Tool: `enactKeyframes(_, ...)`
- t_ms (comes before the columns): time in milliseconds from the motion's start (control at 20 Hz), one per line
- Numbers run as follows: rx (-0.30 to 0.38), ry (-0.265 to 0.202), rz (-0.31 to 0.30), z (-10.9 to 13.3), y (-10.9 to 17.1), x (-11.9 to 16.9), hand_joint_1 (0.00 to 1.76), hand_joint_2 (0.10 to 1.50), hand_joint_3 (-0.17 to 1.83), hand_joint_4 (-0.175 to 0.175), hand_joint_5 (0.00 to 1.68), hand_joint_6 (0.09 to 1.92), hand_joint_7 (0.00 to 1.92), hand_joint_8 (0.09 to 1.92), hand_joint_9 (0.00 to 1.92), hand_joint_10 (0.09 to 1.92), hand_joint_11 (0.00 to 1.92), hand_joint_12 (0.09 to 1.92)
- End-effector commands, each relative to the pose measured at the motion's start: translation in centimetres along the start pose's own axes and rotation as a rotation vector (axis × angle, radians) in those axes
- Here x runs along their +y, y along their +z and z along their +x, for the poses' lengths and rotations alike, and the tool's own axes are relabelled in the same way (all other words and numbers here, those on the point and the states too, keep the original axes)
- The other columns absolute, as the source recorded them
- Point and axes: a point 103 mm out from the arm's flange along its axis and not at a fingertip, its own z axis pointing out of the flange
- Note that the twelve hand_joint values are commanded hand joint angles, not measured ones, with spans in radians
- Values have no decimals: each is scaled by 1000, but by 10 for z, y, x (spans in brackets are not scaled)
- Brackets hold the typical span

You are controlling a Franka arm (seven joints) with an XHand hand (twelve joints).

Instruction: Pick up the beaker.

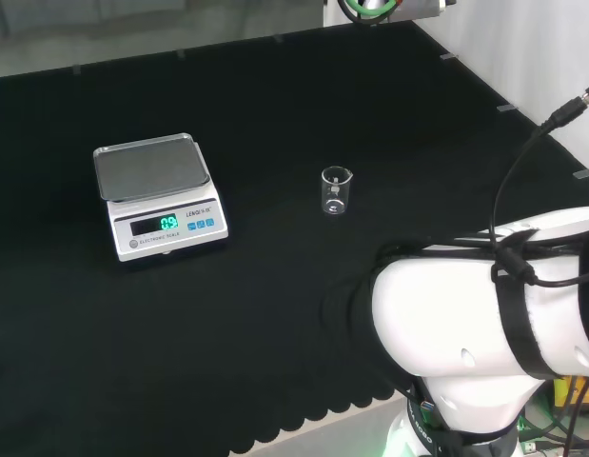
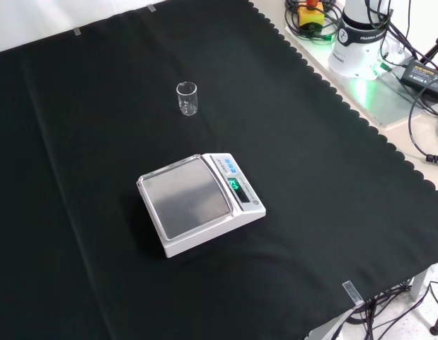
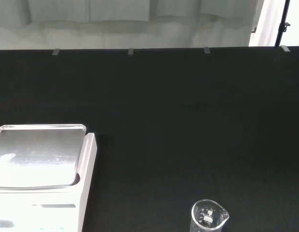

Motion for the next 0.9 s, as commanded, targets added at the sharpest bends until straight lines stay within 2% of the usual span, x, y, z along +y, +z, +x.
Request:
enactKeyframes(50, 20, 47, -15, -6, 1, 2, 6, 834, 500, 13, 0, 87, 0, 460, 9, 710, 26, 1409)
enactKeyframes(250, 8, 27, -7, -12, 15, 10, 0, 875, 419, 13, 0, 87, 0, 447, 0, 713, 0, 1465)
enactKeyframes(500, 20, 17, -48, -5, 48, 21, 0, 887, 398, 12, 0, 87, 0, 444, 0, 704, 0, 1460)
enactKeyframes(550, 1, 53, -64, 2, 55, 25, 0, 892, 395, 12, 0, 87, 0, 443, 0, 702, 0, 1458)
enactKeyframes(600, 14, 15, -92, 5, 62, 27, 0, 895, 393, 11, 0, 87, 0, 443, 0, 701, 0, 1457)
enactKeyframes(650, 28, 7, -109, 8, 68, 29, 0, 898, 392, 11, 0, 87, 0, 443, 0, 701, 0, 1457)
enactKeyframes(900, 36, 56, -126, 13, 106, 47, 1, 904, 387, 9, 0, 87, 0, 446, 0, 699, 0, 1455)
